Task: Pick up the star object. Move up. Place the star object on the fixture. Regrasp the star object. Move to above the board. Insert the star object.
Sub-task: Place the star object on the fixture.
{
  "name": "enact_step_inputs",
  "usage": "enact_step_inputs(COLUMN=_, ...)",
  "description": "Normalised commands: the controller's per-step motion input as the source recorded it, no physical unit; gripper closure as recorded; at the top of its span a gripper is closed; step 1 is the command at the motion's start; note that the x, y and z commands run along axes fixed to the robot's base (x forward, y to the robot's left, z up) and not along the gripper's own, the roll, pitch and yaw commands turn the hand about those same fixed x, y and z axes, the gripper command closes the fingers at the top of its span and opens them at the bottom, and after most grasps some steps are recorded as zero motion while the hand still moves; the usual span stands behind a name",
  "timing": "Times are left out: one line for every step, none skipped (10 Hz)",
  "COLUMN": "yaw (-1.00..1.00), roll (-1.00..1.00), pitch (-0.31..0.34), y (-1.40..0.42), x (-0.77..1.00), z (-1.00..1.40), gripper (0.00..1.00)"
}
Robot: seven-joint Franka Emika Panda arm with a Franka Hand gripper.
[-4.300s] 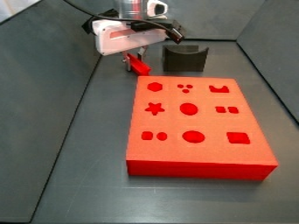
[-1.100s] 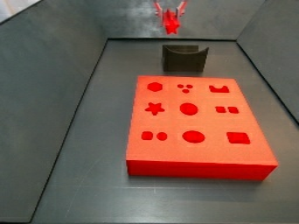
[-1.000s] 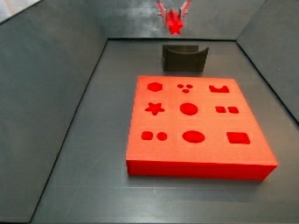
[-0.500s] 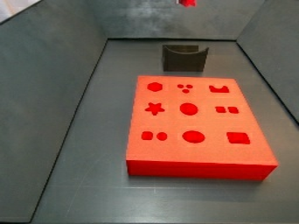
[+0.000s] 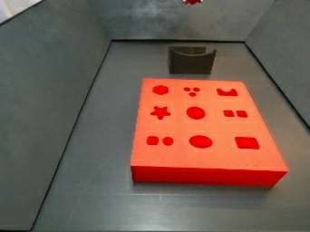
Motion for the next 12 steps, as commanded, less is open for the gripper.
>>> enact_step_inputs(yaw=-0.12, roll=-0.49, pitch=0.131, y=0.06, x=0.09, z=-0.01, gripper=1.00)
enact_step_inputs(yaw=-0.11, roll=-0.30, pitch=0.101, y=0.05, x=0.08, z=-0.01, gripper=1.00)
enact_step_inputs(yaw=-0.11, roll=-0.22, pitch=0.078, y=0.04, x=0.07, z=-0.01, gripper=1.00)
enact_step_inputs(yaw=-0.13, roll=-1.00, pitch=0.025, y=0.06, x=0.10, z=-1.00, gripper=1.00)
enact_step_inputs(yaw=-0.14, roll=-1.00, pitch=0.017, y=0.07, x=0.10, z=-1.00, gripper=1.00)
enact_step_inputs(yaw=-0.13, roll=-1.00, pitch=0.035, y=0.08, x=0.11, z=-1.00, gripper=1.00)
enact_step_inputs(yaw=-0.13, roll=-1.00, pitch=0.052, y=0.08, x=0.12, z=-1.00, gripper=1.00)
enact_step_inputs(yaw=-0.14, roll=-1.00, pitch=0.060, y=0.09, x=0.13, z=-1.00, gripper=1.00)
enact_step_inputs(yaw=-0.15, roll=-1.00, pitch=0.062, y=0.09, x=0.14, z=-1.00, gripper=1.00)
enact_step_inputs(yaw=-0.15, roll=-0.86, pitch=0.047, y=0.10, x=0.15, z=-1.00, gripper=1.00)
enact_step_inputs(yaw=-0.14, roll=-0.71, pitch=0.039, y=0.10, x=0.16, z=-1.00, gripper=1.00)
enact_step_inputs(yaw=-0.13, roll=-0.60, pitch=0.035, y=0.11, x=0.16, z=-1.00, gripper=1.00)
